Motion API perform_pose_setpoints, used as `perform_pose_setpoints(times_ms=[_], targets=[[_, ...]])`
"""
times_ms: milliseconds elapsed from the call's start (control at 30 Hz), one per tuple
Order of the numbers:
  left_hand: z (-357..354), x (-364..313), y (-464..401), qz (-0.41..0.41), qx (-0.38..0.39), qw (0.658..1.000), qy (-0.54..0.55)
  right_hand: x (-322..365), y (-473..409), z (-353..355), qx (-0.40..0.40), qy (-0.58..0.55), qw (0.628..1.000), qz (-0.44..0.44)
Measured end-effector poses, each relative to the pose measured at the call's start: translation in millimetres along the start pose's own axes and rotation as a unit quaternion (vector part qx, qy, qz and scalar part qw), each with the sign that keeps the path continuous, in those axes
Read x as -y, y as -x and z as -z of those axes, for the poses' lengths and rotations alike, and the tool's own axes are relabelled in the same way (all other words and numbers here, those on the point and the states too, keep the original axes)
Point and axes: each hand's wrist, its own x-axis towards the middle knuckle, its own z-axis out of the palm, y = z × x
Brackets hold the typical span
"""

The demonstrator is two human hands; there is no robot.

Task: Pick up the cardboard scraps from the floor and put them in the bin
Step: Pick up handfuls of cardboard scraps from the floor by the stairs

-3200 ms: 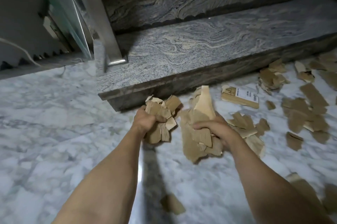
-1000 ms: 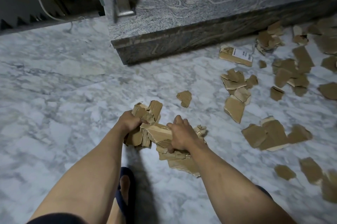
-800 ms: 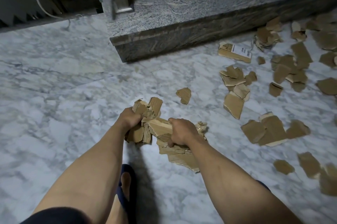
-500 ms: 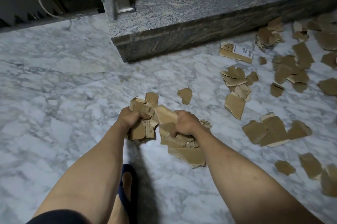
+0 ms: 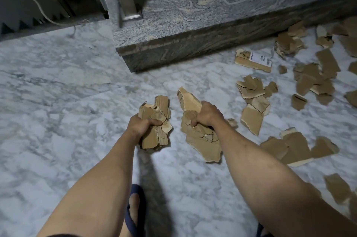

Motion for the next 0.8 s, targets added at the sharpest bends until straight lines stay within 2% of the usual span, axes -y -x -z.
perform_pose_setpoints(times_ms=[133,200,300,433,567,800], targets=[[-15,-4,-5,-0.002,0.016,1.0,-0.005,-1,-1,-2,0.002,-0.033,0.999,-0.013],[-23,-7,-6,-0.004,0.028,1.0,0.001,-8,-5,0,0.009,-0.104,0.994,-0.03],[-40,-21,-6,-0.008,0.051,0.999,0.011,-24,-12,14,-0.012,-0.289,0.954,-0.078],[-66,-66,9,-0.004,0.096,0.995,0.008,-38,5,55,-0.034,-0.443,0.889,-0.11],[-84,-135,69,0.002,0.162,0.986,-0.045,-36,86,128,-0.036,-0.515,0.846,-0.133],[-112,-295,270,-0.03,0.301,0.937,-0.174,-27,312,281,-0.123,-0.592,0.777,-0.177]])
